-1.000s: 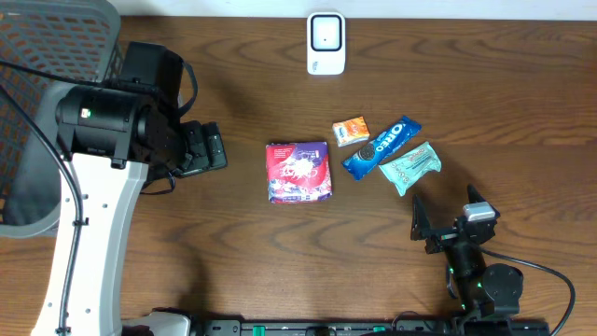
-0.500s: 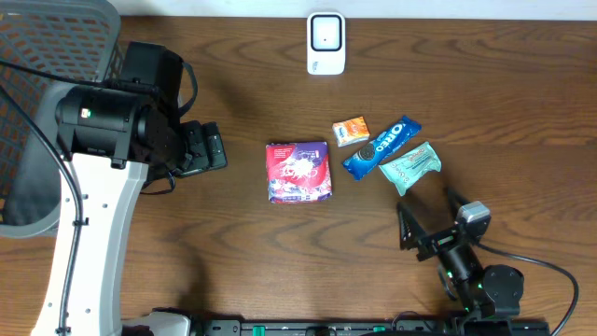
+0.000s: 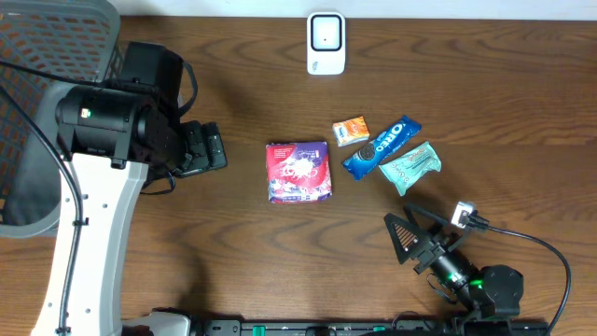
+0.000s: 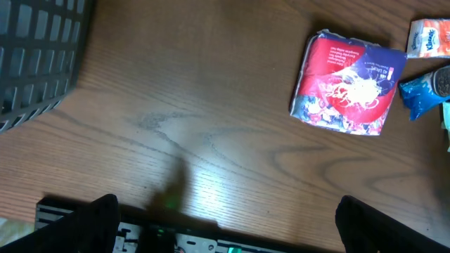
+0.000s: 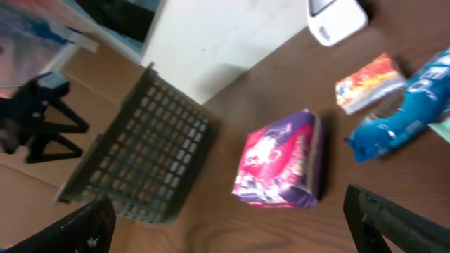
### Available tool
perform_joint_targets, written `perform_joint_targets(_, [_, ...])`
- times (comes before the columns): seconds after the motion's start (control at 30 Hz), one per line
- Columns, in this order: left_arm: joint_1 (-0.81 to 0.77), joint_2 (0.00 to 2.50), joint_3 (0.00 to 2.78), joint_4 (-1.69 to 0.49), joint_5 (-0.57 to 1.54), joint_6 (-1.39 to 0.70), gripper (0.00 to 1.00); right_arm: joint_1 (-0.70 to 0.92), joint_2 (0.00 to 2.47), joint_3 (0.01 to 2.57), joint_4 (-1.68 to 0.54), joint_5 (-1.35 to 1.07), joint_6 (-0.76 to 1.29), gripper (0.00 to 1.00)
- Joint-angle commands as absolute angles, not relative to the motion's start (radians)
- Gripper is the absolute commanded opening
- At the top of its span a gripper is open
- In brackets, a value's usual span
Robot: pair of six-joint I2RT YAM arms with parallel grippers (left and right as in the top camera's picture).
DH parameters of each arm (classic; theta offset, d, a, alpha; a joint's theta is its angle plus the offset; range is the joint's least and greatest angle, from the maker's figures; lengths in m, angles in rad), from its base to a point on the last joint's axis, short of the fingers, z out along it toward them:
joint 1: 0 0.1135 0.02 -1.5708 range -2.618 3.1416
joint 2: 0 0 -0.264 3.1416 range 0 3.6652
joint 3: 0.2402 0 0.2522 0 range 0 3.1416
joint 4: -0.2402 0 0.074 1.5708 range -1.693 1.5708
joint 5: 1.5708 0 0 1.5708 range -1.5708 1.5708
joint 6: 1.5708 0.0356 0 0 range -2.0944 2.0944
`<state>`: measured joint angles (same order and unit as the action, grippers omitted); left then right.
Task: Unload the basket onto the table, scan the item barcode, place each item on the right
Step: 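Raise the right arm and reach over the green wipes pack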
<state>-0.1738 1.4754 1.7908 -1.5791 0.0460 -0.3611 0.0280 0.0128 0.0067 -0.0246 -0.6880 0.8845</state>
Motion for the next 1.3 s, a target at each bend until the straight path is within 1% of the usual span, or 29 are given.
perform_joint_targets(0.0, [-0.171, 1.483, 1.791, -1.585, 0.033, -0.348, 0.98, 0.015, 0.009, 0.006, 0.081, -0.709, 0.927, 0.99])
perform_joint_targets(0.07, [-0.171, 1.483, 1.791, -1.585, 0.033, -0.348, 0.98, 0.015, 0.009, 0.007, 0.184, -0.65, 0.927, 0.99])
perform_joint_targets(0.13, [-0.171, 1.483, 1.791, -1.585, 0.033, -0.348, 0.98, 0.015, 0.01, 0.019, 0.24, -0.557, 0.927, 0.99])
perform_joint_targets(0.2, [-0.171, 1.483, 1.791, -1.585, 0.033, -0.348, 0.98, 0.014, 0.018, 0.047, 0.243, -0.483, 0.925, 0.99])
perform_joint_targets(0.3, [-0.171, 1.483, 1.791, -1.585, 0.033, -0.348, 0.98, 0.014, 0.068, 0.131, 0.222, -0.44, 0.821, 0.99])
perform_joint_targets(0.37, [-0.171, 1.483, 1.791, -1.585, 0.033, -0.348, 0.98, 0.014, 0.128, 0.217, 0.146, -0.427, 0.744, 0.99])
perform_joint_targets(0.47, [-0.171, 1.483, 1.791, -1.585, 0.033, -0.348, 0.98, 0.014, 0.25, 0.376, -0.034, -0.4, 0.615, 0.99])
perform_joint_targets(0.57, [-0.171, 1.483, 1.791, -1.585, 0.033, -0.348, 0.98, 0.014, 0.427, 0.581, -0.301, -0.343, 0.473, 0.99])
perform_joint_targets(0.63, [-0.171, 1.483, 1.791, -1.585, 0.033, -0.348, 0.98, 0.014, 0.541, 0.702, -0.463, -0.288, 0.424, 0.99])
perform_joint_targets(0.77, [-0.171, 1.483, 1.791, -1.585, 0.033, -0.348, 0.98, 0.014, 0.761, 0.899, -0.721, -0.197, 0.4, 0.99])
perform_joint_targets(0.93, [-0.171, 1.483, 1.791, -1.585, 0.033, -0.348, 0.98, 0.014, 0.971, 1.051, -0.89, -0.238, 0.384, 0.99])
perform_joint_targets(1.0, [-0.171, 1.483, 1.791, -1.585, 0.033, -0.348, 0.98, 0.014, 1.015, 1.072, -0.901, -0.315, 0.384, 0.99])
perform_joint_targets(1.1, [-0.171, 1.483, 1.791, -1.585, 0.033, -0.348, 0.98, 0.014, 1.069, 1.072, -0.857, -0.411, 0.385, 0.99])
perform_joint_targets(1.13, [-0.171, 1.483, 1.791, -1.585, 0.033, -0.348, 0.98, 0.015, 1.083, 1.072, -0.845, -0.41, 0.385, 0.91])
perform_joint_targets(1.17, [-0.171, 1.483, 1.791, -1.585, 0.033, -0.348, 0.98, 0.015, 1.102, 1.072, -0.828, -0.41, 0.388, 0.73])
perform_joint_targets(1.2, [-0.171, 1.483, 1.791, -1.585, 0.033, -0.348, 0.98, 0.015, 1.117, 1.072, -0.814, -0.41, 0.388, 0.58])
perform_joint_targets(1.23, [-0.171, 1.483, 1.791, -1.585, 0.033, -0.348, 0.98, 0.015, 1.135, 1.072, -0.8, -0.407, 0.388, 0.46])
perform_joint_targets(1.27, [-0.171, 1.483, 1.791, -1.585, 0.033, -0.348, 0.98, 0.015, 1.156, 1.072, -0.786, -0.397, 0.389, 0.32])
